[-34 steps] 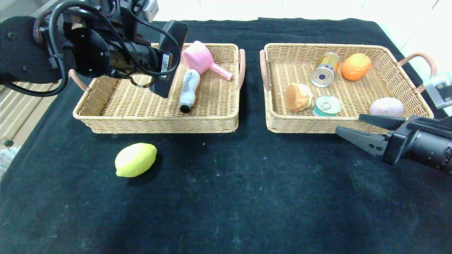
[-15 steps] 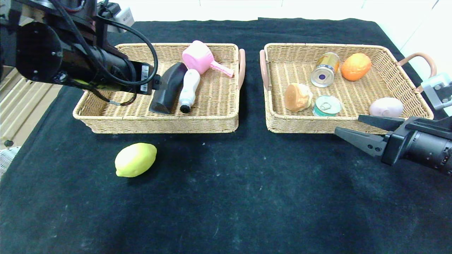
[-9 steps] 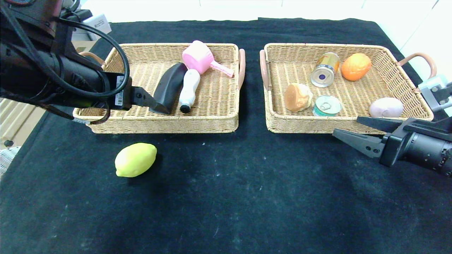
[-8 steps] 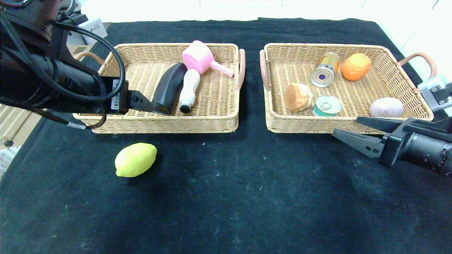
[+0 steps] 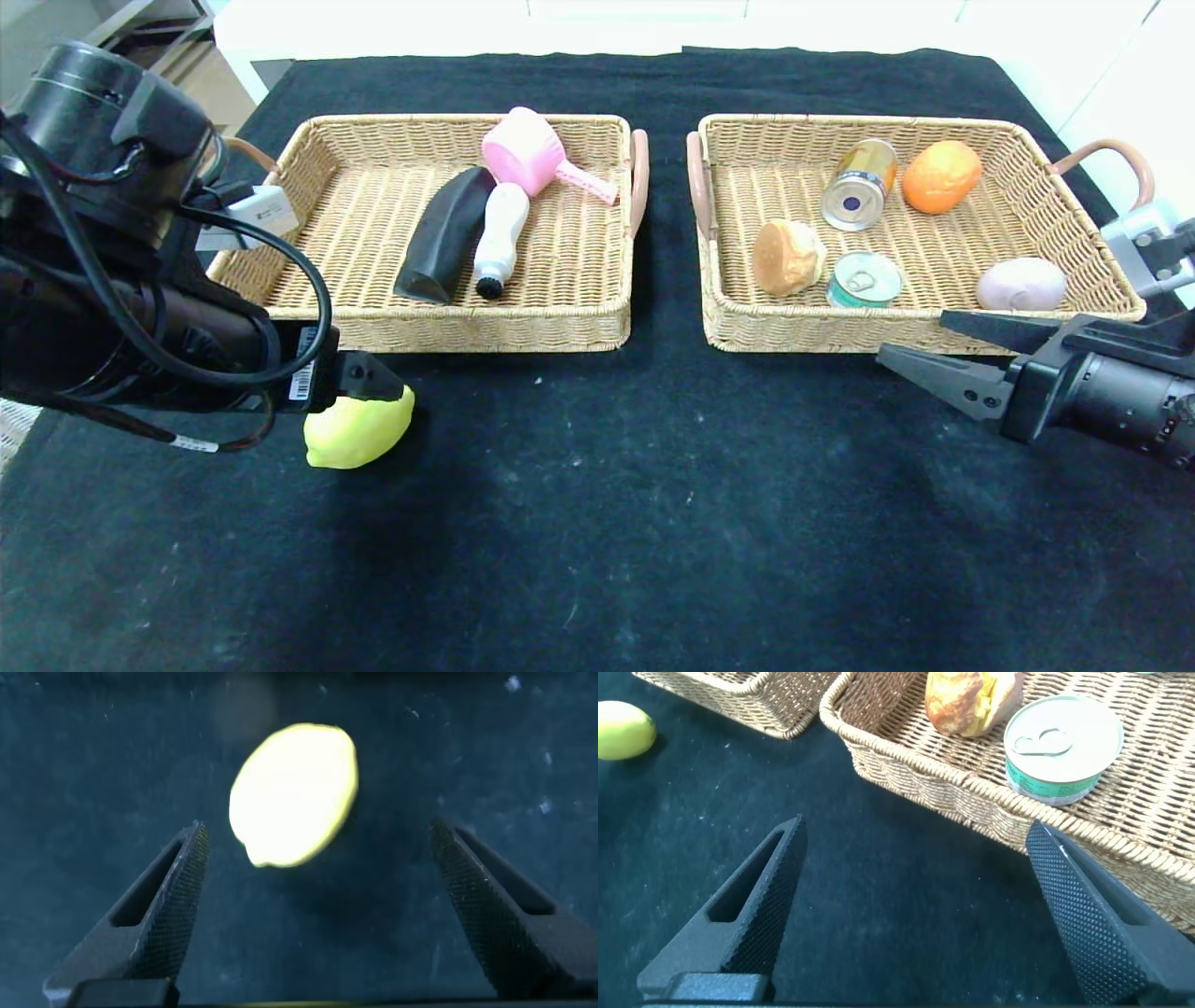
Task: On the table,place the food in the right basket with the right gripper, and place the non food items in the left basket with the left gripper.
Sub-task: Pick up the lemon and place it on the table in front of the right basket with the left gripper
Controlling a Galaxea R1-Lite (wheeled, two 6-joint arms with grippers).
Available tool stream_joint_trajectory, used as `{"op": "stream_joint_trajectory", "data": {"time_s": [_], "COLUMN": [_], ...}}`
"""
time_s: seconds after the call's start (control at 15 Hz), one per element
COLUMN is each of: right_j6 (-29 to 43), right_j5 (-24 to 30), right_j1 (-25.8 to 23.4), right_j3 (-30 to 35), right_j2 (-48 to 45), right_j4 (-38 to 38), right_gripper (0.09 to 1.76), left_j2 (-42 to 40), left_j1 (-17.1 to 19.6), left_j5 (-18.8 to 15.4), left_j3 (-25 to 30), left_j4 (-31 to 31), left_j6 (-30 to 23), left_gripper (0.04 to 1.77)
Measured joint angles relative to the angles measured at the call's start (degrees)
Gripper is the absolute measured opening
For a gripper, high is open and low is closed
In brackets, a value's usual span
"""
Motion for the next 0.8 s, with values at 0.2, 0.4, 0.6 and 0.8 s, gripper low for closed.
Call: {"op": "stream_joint_trajectory", "data": {"time_s": [0.2,0.4,0.6,0.8], "right_j6": [0.0,0.0,0.0,0.0], "right_j5": [0.0,0.0,0.0,0.0], "right_j1": [0.0,0.1,0.2,0.2], "right_j3": [0.0,0.1,0.1,0.1], "right_j2": [0.0,0.1,0.1,0.2], "right_j4": [0.0,0.1,0.0,0.0], "right_gripper": [1.71,1.71,1.71,1.71], "left_j2": [1.0,2.4,3.9,5.1], "left_j1": [3.5,4.7,4.8,4.9], "left_j5": [-3.3,-4.3,-4.9,-4.9], "left_j3": [2.3,3.6,4.2,4.4], "left_j4": [-4.2,-4.8,-4.9,-6.7], "left_j6": [0.9,1.2,1.2,1.2], "left_gripper": [1.70,1.70,1.70,1.71]}}
